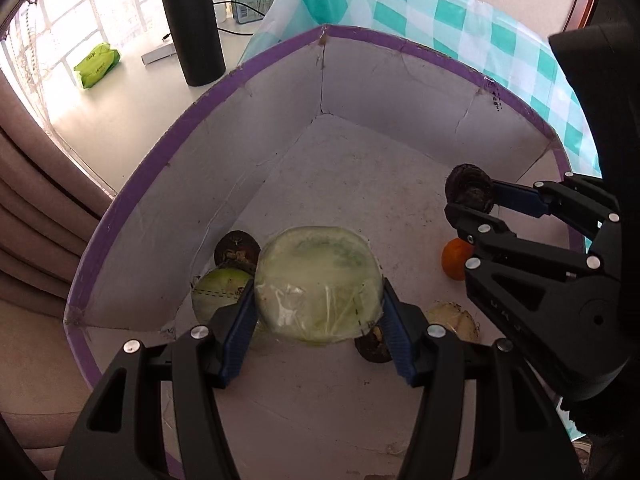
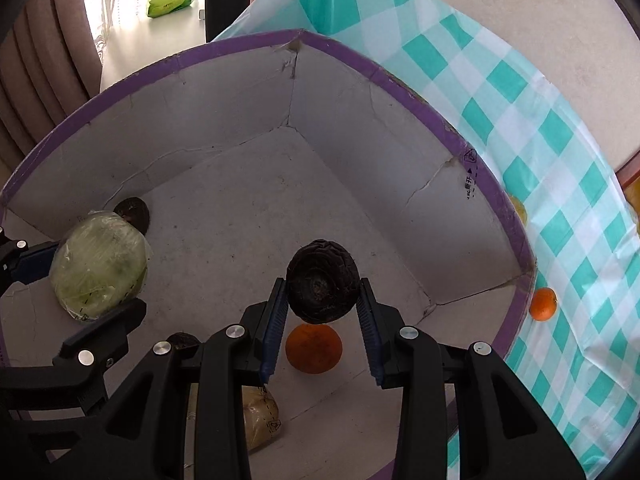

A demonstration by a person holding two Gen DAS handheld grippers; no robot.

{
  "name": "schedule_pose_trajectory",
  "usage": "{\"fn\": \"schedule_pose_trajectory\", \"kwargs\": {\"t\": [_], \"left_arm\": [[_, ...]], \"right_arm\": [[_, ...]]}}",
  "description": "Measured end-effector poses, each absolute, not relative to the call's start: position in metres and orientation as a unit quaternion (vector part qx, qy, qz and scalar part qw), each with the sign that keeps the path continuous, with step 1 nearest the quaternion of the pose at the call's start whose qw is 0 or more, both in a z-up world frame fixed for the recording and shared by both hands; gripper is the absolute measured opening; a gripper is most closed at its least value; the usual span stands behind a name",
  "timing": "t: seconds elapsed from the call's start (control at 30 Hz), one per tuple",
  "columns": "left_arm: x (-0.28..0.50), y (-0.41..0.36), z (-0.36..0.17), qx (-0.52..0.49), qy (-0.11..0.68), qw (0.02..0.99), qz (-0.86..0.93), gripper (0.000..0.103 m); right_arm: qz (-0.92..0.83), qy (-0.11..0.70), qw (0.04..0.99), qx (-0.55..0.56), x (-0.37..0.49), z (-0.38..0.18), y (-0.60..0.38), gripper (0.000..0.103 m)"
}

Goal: Organize fruits
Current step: 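Open both grippers to drop the dark fruit and melon slice in the box, then move both grippers back over the table toward the last orange and bagged fruit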

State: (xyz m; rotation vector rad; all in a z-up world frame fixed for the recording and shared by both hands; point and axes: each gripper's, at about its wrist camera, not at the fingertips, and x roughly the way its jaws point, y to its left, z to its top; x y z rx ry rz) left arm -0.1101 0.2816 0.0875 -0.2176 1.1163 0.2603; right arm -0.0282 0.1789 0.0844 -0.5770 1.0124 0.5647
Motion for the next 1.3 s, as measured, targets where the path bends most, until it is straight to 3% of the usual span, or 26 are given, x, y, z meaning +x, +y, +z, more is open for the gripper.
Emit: {"fn": "schedule_pose_trajectory", "kwargs": {"t": [0.23,0.3,0.5,0.63,0.73,0.87,1.1,1.3], "left_arm": [[-0.111,0.29,0.084,-0.125,0.529,0.829,0.134,0.059],[-0.112,0.291,0.083,-0.129,0.528,0.828,0.14,0.063],[-0.119,0.298,0.083,-0.158,0.521,0.826,0.142,0.075],[-0.126,0.292,0.093,-0.143,0.495,0.841,0.166,0.08],[-0.138,0.276,0.118,-0.104,0.432,0.871,0.21,0.082],[-0.153,0.232,0.168,-0.018,0.315,0.917,0.244,0.101],[-0.164,0.116,0.213,0.105,0.129,0.973,0.158,0.101],[-0.133,0.016,0.183,0.158,0.125,0.979,0.04,0.101]], "right_arm": [[0.268,0.471,0.8,-0.259,-0.028,0.083,0.179,0.037],[0.27,0.468,0.804,-0.248,-0.027,0.086,0.176,0.057],[0.265,0.45,0.818,-0.24,-0.03,0.093,0.168,0.082],[0.269,0.428,0.835,-0.219,-0.033,0.103,0.158,0.082],[0.282,0.372,0.863,-0.195,-0.042,0.127,0.144,0.082],[0.283,0.304,0.901,-0.129,-0.044,0.162,0.099,0.087],[0.223,0.238,0.945,0.009,-0.032,0.174,-0.02,0.087],[0.125,0.243,0.961,0.049,-0.013,0.139,-0.109,0.087]]}}
